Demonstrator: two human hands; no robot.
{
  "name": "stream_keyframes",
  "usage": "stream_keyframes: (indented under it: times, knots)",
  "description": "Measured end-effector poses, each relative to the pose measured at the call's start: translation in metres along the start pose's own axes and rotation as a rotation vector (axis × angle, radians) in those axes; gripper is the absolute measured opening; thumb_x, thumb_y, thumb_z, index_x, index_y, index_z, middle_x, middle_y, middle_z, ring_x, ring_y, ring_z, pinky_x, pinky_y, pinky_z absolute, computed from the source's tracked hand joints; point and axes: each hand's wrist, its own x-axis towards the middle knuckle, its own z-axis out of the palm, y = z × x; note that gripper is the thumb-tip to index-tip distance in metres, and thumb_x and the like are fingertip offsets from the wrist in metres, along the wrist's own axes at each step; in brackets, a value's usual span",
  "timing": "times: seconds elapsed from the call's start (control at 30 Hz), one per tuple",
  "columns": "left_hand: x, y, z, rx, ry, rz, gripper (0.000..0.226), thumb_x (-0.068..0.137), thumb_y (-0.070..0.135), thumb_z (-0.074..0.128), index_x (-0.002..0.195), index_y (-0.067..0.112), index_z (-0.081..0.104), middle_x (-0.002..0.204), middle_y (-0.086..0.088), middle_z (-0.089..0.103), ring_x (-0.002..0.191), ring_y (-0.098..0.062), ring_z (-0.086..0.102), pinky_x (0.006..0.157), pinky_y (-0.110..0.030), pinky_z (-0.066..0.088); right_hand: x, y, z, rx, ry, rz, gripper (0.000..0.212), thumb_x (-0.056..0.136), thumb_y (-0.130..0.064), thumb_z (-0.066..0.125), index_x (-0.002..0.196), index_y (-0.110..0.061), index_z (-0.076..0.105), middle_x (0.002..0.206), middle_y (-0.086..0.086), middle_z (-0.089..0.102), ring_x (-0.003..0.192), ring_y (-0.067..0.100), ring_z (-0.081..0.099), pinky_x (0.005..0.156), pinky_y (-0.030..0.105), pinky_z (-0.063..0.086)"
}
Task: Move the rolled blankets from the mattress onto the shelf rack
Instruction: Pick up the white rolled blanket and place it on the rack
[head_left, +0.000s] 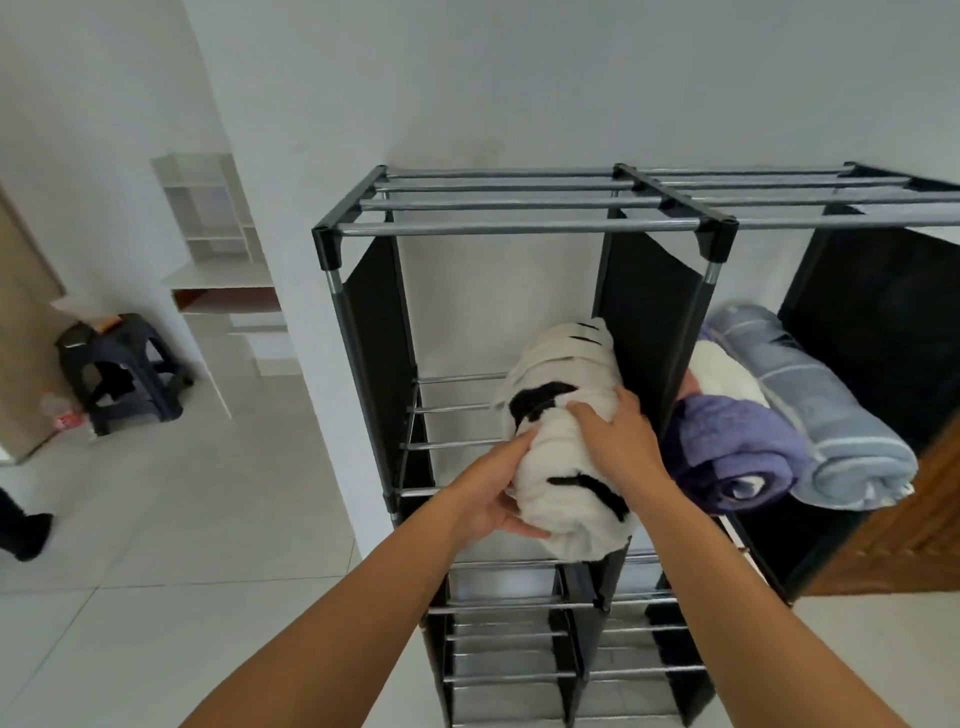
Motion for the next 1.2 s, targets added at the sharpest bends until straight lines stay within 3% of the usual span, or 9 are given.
stream_keyframes:
  times: [0.13,0.33,0.57,0.77,0.83,0.9,0.97,1.07,1.2]
  knots:
    - [0.005,0.012,-0.002,-0.059,-0.023,-0.052,0.042,0.085,0.046,0.063,0.113,0.016,0.064,0.119,-0.017,0.066,0.106,-0.034,0.065,0.085,-0.057,0.055,0.008,-0.012,0.002,-0.046,-0.033,-0.003,0.074,0.086,-0.044,0.055,0.149,-0.020,0.024,0.146,0.013,0.043,0.130,0.033,0.045,0.107,0.038,0.036]
    - [0.012,0.037,0.000,-0.033,0.027,0.061,0.033,0.090,0.047,0.055,0.105,0.020,0.064,0.100,-0.010,0.070,0.089,-0.027,0.068,0.071,-0.046,0.060,0.023,-0.036,0.005,-0.108,0.064,-0.164,0.067,0.088,-0.036,0.057,0.146,-0.018,0.030,0.144,0.014,0.042,0.130,0.032,0.044,0.103,0.033,0.035]
    - [0.021,0.034,0.012,0.180,0.065,0.057,0.019,0.094,0.045,0.050,0.090,0.028,0.057,0.090,-0.002,0.067,0.080,-0.018,0.066,0.070,-0.037,0.058,0.039,0.001,0.014,-0.213,0.052,-0.066,0.059,0.095,-0.039,0.043,0.148,-0.018,0.028,0.147,0.017,0.039,0.133,0.035,0.041,0.111,0.041,0.033]
    - [0.017,0.036,0.010,0.207,0.110,0.060,0.032,0.092,0.045,0.052,0.115,0.022,0.057,0.104,-0.005,0.067,0.087,-0.022,0.067,0.070,-0.038,0.061,0.029,0.000,0.022,-0.354,0.173,-0.238,0.048,0.100,-0.027,0.033,0.144,-0.007,0.034,0.146,0.018,0.038,0.133,0.034,0.039,0.112,0.044,0.032]
    - [0.014,0.033,0.003,0.578,0.264,0.277,0.039,0.092,0.045,0.050,0.122,0.021,0.056,0.113,-0.006,0.065,0.097,-0.026,0.065,0.071,-0.037,0.058,0.010,0.001,0.019,-0.302,0.159,-0.285,0.047,0.101,-0.024,0.034,0.144,-0.006,0.036,0.148,0.016,0.036,0.136,0.031,0.037,0.114,0.039,0.029]
    - [0.003,0.031,-0.005,1.011,0.495,0.657,0.035,0.093,0.043,0.050,0.115,0.019,0.063,0.106,-0.004,0.067,0.094,-0.024,0.063,0.074,-0.032,0.051,-0.019,0.011,0.007,-0.222,0.090,-0.299,0.044,0.100,-0.017,0.039,0.143,-0.007,0.039,0.148,0.012,0.038,0.135,0.024,0.038,0.111,0.026,0.028]
    - [-0.013,0.034,-0.005,1.003,0.542,0.912,0.029,0.093,0.038,0.053,0.104,0.017,0.069,0.096,-0.001,0.069,0.083,-0.020,0.063,0.073,-0.031,0.051,-0.056,0.032,-0.009,-0.138,0.030,-0.243,0.040,0.099,-0.013,0.044,0.139,-0.010,0.046,0.135,0.006,0.050,0.119,0.012,0.049,0.099,0.016,0.033]
    - [-0.022,0.019,0.018,0.925,0.348,1.115,0.027,0.089,0.035,0.054,0.089,0.014,0.071,0.079,0.001,0.070,0.066,-0.016,0.061,0.063,-0.030,0.050,-0.104,0.079,-0.028,-0.067,0.030,-0.007,0.036,0.098,-0.016,0.047,0.134,-0.019,0.051,0.118,-0.004,0.054,0.090,-0.002,0.054,0.080,0.013,0.038]
    - [-0.005,-0.043,0.086,1.071,-0.138,0.945,0.024,0.088,0.034,0.055,0.082,0.015,0.068,0.064,0.005,0.063,0.058,-0.017,0.056,0.063,-0.036,0.052,-0.157,0.161,-0.061,0.006,0.175,0.400,0.032,0.097,-0.020,0.048,0.130,-0.022,0.051,0.122,0.000,0.053,0.106,0.018,0.057,0.091,0.031,0.046]
